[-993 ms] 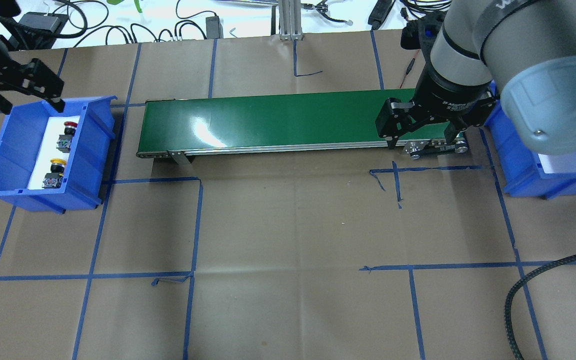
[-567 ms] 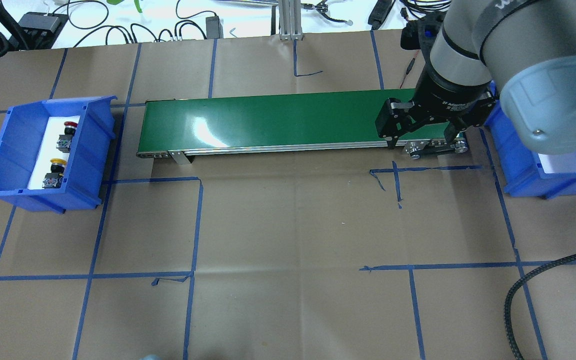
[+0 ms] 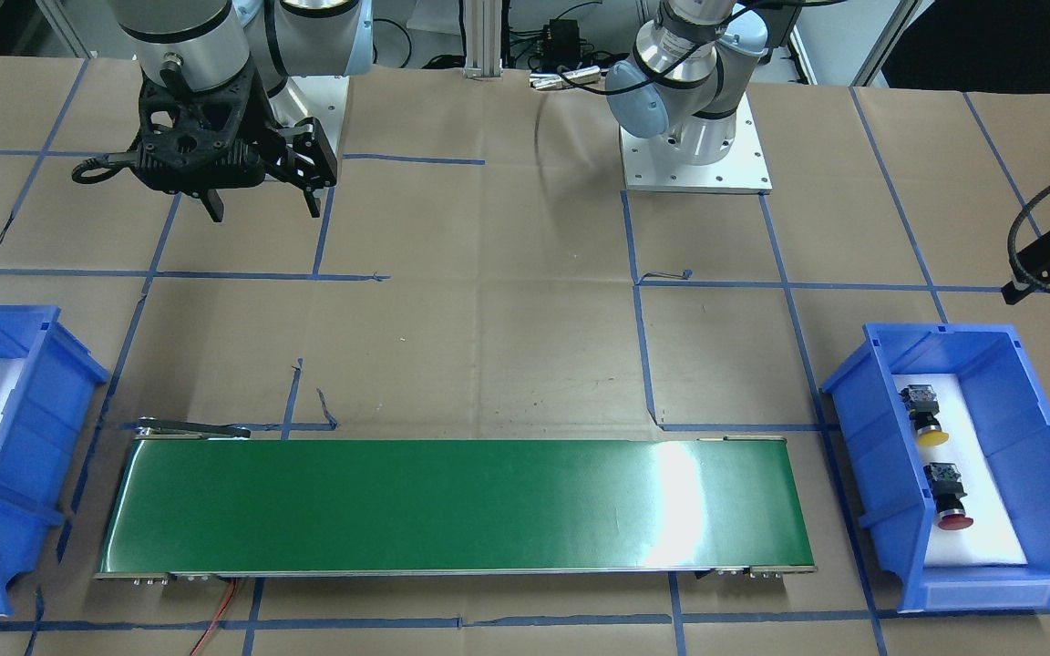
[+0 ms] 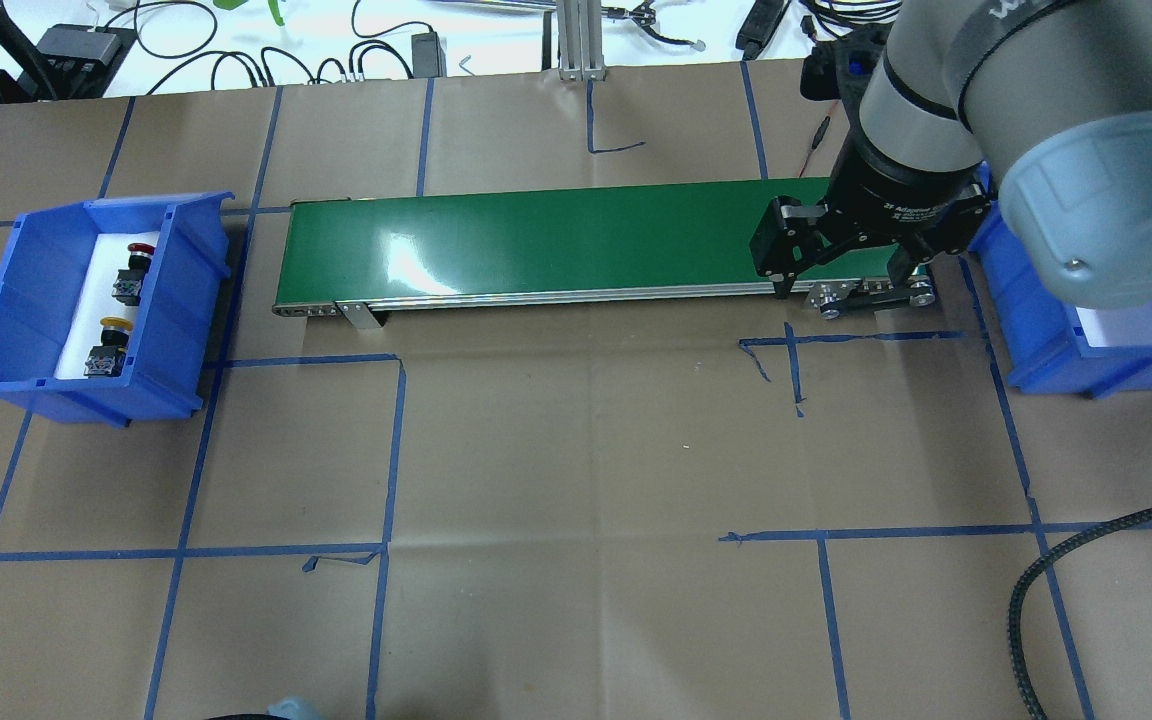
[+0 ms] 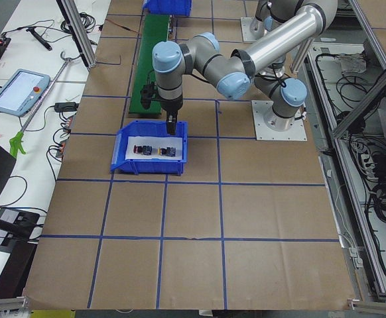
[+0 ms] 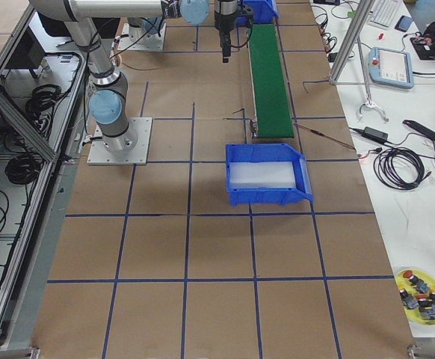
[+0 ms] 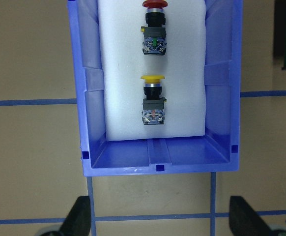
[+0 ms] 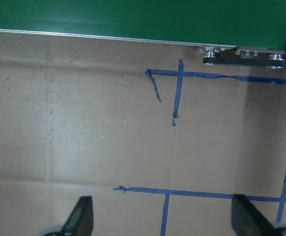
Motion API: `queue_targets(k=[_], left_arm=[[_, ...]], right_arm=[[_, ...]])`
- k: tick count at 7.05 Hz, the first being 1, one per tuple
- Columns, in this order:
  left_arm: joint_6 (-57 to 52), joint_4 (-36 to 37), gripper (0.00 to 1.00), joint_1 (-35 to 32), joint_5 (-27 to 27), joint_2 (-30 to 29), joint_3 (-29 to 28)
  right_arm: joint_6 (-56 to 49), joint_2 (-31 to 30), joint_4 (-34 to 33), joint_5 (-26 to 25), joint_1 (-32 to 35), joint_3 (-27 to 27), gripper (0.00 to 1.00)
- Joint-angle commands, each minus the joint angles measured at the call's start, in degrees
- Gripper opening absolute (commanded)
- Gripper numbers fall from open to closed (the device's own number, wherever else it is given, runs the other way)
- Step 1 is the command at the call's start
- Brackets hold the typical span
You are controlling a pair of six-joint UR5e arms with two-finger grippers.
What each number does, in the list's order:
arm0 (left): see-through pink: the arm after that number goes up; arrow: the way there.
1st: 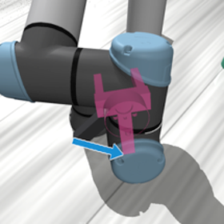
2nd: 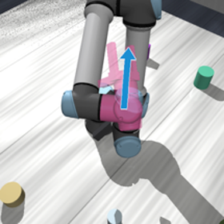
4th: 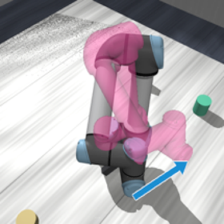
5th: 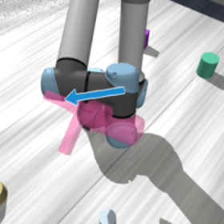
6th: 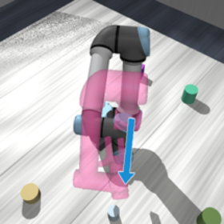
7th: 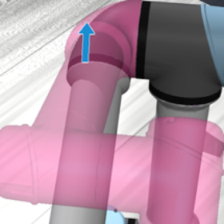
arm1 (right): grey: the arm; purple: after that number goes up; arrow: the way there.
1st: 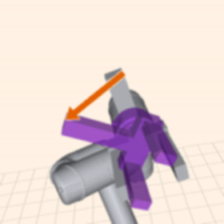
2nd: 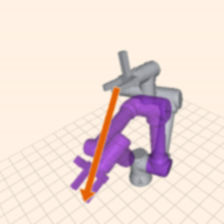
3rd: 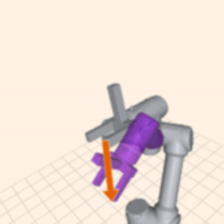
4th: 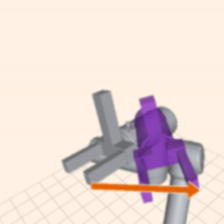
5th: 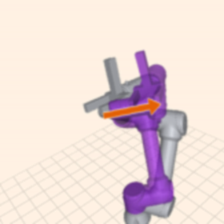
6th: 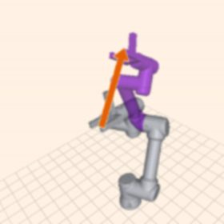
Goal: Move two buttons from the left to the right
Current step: 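Lower the left gripper into the bin above the yellow button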
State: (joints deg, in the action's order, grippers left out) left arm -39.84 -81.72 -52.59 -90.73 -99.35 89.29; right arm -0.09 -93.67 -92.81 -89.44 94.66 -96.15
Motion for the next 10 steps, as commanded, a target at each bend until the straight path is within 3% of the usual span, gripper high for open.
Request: queue_targets(k=[1,5,10], left_arm=[[1.7,6.7,0.99,-0.4,1.3,-2.4,3.3],[2.4,22.8,0.99,-1.9,1.3,-6.1,12.2],[2.3,24.9,0.99,-4.1,0.9,-10.9,12.7]], right_arm=[[0.0,0.1,0.0,0.1,0.0,0.0,1.0],[0.0,0.1,0.0,0.1,0.0,0.0,1.0],[0.0,0.2,0.0,0.1,0.0,0.0,1.0]])
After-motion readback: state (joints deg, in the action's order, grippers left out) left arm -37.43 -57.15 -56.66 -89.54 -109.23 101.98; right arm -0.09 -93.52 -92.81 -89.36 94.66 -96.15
